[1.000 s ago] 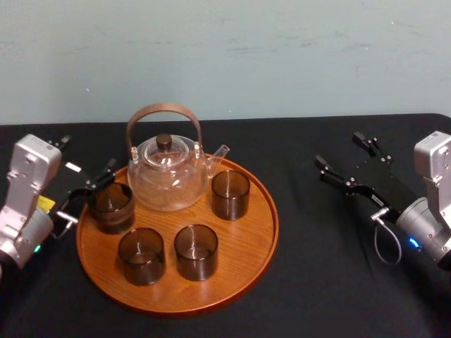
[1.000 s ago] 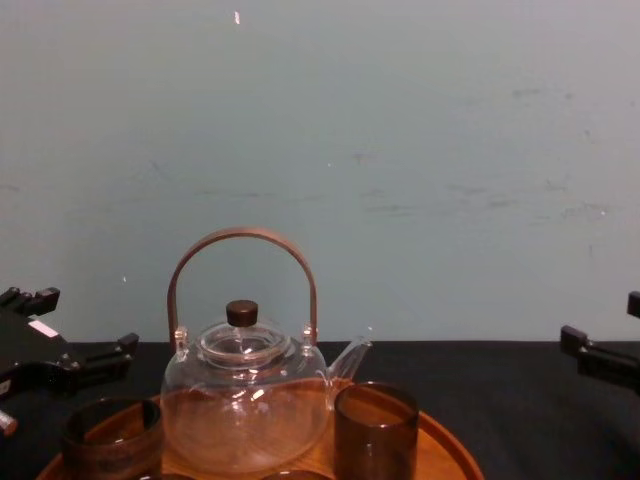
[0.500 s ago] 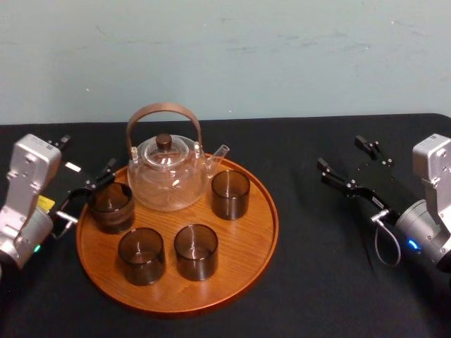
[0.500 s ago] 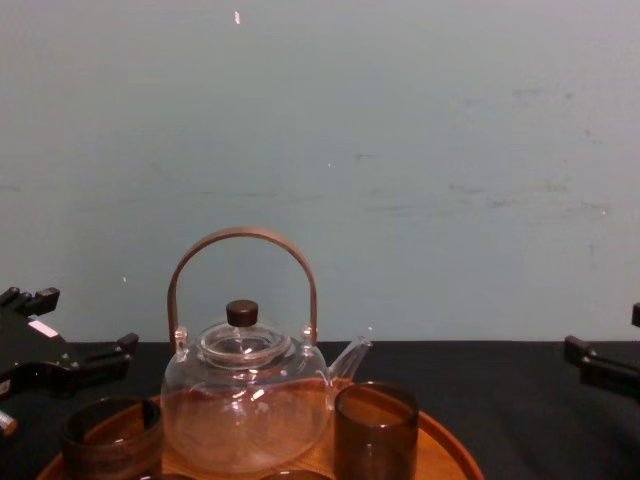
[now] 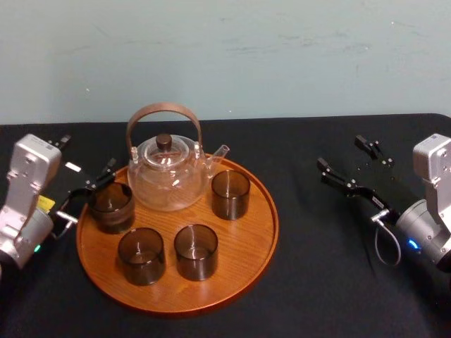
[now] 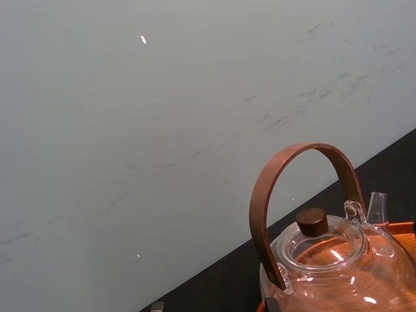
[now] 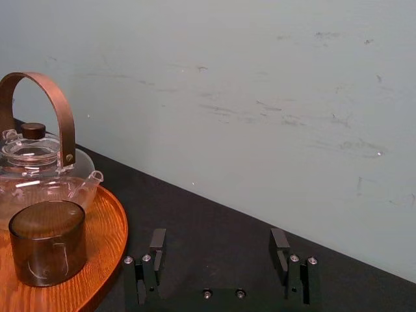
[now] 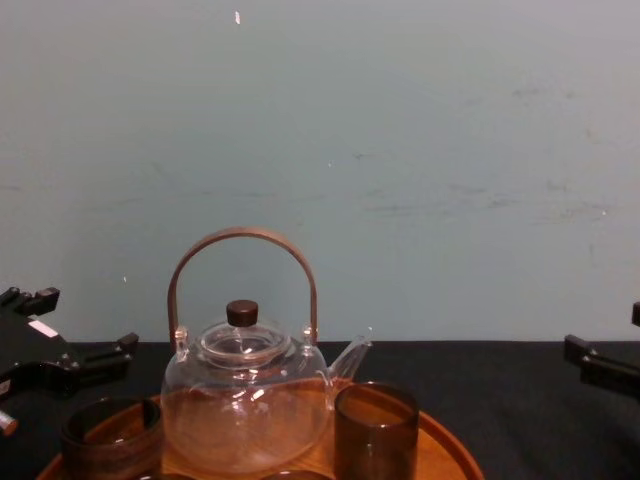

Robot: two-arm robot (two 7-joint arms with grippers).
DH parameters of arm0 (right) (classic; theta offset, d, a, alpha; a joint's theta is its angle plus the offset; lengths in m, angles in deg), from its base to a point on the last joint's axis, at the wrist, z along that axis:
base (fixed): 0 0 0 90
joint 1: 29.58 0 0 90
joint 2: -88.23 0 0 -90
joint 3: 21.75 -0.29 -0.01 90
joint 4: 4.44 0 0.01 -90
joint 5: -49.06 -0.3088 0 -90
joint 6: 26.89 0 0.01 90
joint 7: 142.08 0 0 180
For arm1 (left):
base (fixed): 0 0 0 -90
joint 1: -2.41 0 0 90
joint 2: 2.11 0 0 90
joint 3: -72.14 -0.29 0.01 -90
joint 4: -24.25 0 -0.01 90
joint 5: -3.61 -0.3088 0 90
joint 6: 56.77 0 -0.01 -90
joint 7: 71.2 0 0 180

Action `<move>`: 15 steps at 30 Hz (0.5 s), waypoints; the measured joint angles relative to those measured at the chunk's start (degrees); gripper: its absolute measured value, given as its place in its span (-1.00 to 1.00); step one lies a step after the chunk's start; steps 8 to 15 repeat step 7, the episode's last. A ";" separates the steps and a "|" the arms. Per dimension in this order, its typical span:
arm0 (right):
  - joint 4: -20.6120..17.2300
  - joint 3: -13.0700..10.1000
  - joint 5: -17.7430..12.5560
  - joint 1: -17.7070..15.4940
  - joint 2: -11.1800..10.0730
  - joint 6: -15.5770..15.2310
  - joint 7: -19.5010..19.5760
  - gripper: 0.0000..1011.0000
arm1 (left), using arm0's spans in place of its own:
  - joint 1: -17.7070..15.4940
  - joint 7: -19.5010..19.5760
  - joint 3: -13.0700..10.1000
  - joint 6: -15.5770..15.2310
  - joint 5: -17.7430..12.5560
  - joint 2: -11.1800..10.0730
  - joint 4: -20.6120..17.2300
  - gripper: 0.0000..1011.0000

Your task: Pick up the glass from the table and place it on the tray.

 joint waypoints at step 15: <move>-0.05 0.01 -0.03 -0.03 -0.03 0.00 -0.03 0.98 | 0.00 0.00 0.00 0.00 0.00 0.00 0.00 0.98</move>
